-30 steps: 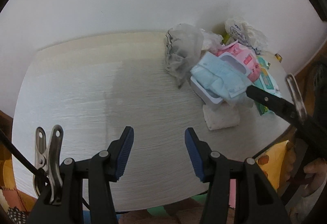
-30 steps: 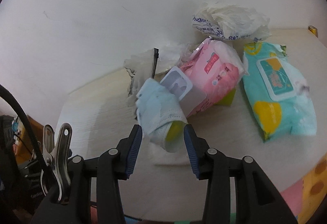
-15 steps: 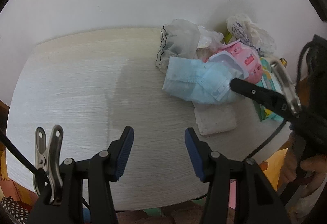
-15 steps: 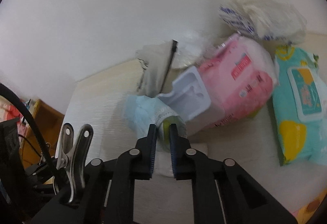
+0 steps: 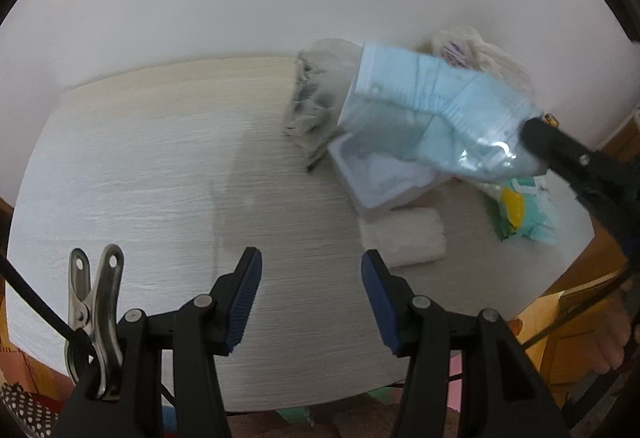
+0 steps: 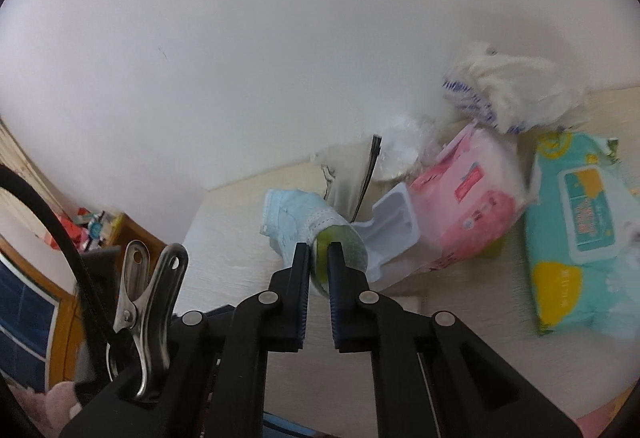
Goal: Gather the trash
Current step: 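Close the right tool on the blue face mask on the trash pile, then grasp the white tissue with the left tool while right holds the mask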
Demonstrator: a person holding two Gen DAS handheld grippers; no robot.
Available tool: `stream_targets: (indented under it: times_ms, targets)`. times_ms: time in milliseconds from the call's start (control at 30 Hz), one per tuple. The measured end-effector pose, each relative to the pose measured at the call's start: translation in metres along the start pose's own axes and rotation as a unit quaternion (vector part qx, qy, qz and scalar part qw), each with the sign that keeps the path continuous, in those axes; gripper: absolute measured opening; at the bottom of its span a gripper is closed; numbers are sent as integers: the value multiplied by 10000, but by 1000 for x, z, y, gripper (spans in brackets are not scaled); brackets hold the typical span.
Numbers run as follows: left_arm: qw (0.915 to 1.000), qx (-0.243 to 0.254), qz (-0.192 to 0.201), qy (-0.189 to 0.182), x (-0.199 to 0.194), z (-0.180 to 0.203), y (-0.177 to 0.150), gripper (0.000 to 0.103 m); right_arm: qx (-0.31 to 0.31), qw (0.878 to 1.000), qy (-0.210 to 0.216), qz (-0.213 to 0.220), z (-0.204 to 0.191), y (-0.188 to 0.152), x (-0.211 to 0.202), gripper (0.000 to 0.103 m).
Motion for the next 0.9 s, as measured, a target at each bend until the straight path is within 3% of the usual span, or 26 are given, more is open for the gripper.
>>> stream_targets:
  times_ms: [100, 267, 400, 500, 900]
  targets:
    - [9998, 149, -66, -67, 7, 16, 0, 61, 92, 9999, -5, 125, 10, 0, -19, 10]
    - [9990, 326, -114, -266, 23, 46, 2, 63, 232, 9993, -110, 278, 28, -9, -43, 10]
    - [9987, 371, -226, -271, 40, 63, 3, 73, 386, 9985, -169, 339, 44, -17, -59, 10]
    - [9979, 348, -524, -168, 60, 71, 1, 86, 456, 9980, -226, 363, 55, -18, -66, 10]
    - [9982, 192, -482, 295, 94, 80, 6, 92, 675, 9968, -214, 371, 79, -24, -81, 10]
Point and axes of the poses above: each gripper's, at about its wrist camera, not at the fingertips, and x roughly the way its jaws point, z to its right, y to its top, the point moved 8 cm from there along x, roughly the way its jaws point, and after that the axes turned 7 degrees about -z, right-handed, at the moved point
